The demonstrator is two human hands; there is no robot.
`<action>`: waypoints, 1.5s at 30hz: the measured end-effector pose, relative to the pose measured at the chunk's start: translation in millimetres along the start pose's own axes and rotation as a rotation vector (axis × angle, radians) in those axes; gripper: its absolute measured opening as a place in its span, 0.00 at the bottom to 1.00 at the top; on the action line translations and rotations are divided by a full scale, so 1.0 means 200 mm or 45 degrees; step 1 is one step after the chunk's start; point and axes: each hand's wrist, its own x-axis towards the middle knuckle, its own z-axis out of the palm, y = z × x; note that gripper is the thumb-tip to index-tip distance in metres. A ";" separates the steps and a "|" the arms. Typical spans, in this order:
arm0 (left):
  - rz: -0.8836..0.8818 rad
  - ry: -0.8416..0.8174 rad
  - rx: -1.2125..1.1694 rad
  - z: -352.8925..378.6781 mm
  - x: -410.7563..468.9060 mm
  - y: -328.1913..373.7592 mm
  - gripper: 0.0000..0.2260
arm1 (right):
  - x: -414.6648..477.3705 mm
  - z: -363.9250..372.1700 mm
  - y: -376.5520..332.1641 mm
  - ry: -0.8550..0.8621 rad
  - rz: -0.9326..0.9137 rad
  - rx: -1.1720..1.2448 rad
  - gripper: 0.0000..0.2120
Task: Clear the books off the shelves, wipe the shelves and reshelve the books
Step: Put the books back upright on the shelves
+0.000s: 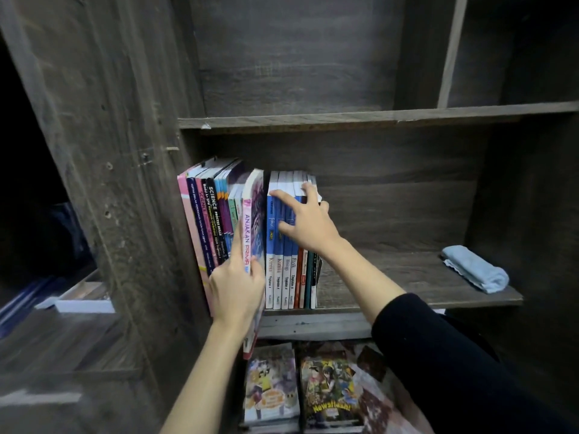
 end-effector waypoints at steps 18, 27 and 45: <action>0.010 0.173 0.114 0.27 0.02 -0.23 0.13 | 0.03 0.06 -0.03 0.009 -0.062 -0.097 0.28; 0.083 0.433 0.130 0.43 0.14 -0.33 0.23 | 0.03 0.10 0.00 0.150 -0.131 -0.201 0.32; 0.194 0.709 -0.098 0.58 0.23 -0.40 0.21 | -0.14 0.47 0.28 0.392 0.114 1.084 0.27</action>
